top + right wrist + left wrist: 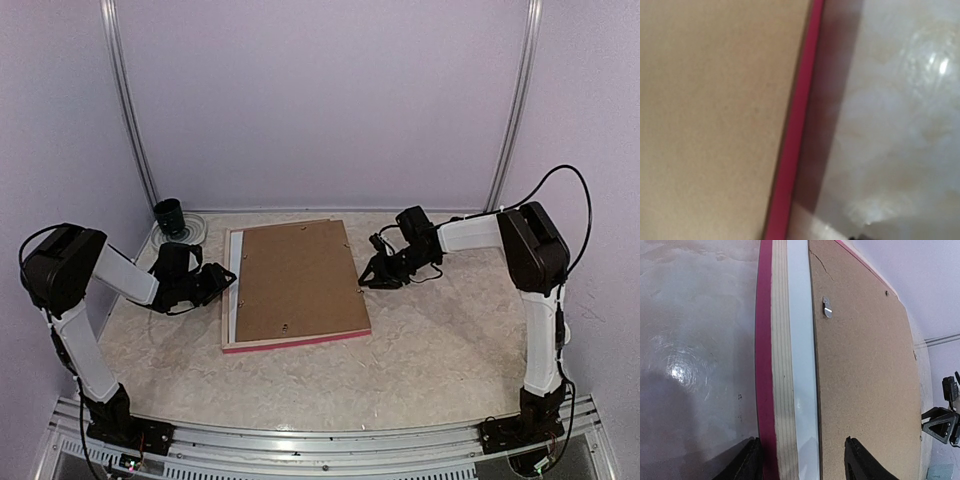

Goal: Put the photo into the frame
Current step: Place the backboard on the frame body.

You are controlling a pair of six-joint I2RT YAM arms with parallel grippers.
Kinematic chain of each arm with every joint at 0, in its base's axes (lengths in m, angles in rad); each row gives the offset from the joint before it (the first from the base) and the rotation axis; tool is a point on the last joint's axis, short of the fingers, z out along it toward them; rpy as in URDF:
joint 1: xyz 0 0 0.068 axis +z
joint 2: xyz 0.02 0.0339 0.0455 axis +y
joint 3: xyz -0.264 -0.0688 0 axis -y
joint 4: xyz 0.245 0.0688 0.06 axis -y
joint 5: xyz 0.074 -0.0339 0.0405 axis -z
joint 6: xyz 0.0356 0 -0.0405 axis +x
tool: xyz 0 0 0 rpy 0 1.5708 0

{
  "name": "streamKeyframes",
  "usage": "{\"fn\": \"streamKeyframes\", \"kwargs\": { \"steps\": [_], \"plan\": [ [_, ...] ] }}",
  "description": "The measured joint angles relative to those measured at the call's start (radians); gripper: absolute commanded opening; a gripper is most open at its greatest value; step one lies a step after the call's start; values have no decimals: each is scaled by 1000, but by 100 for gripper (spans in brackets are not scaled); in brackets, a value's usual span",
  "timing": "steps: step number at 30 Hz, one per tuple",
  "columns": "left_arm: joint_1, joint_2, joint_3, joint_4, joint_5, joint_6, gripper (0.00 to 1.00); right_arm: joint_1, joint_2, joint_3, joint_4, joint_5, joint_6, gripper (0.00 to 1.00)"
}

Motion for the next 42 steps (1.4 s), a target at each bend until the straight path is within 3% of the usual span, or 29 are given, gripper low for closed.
{"fn": "streamKeyframes", "kwargs": {
  "steps": [34, 42],
  "plan": [
    [0, 4, -5, 18, 2, -5, 56, 44, -43, -43, -40, 44, -49, 40],
    [1, 4, -5, 18, 3, -6, 57, 25, -43, -35, -38, -42, -21, 41]
  ]
}}
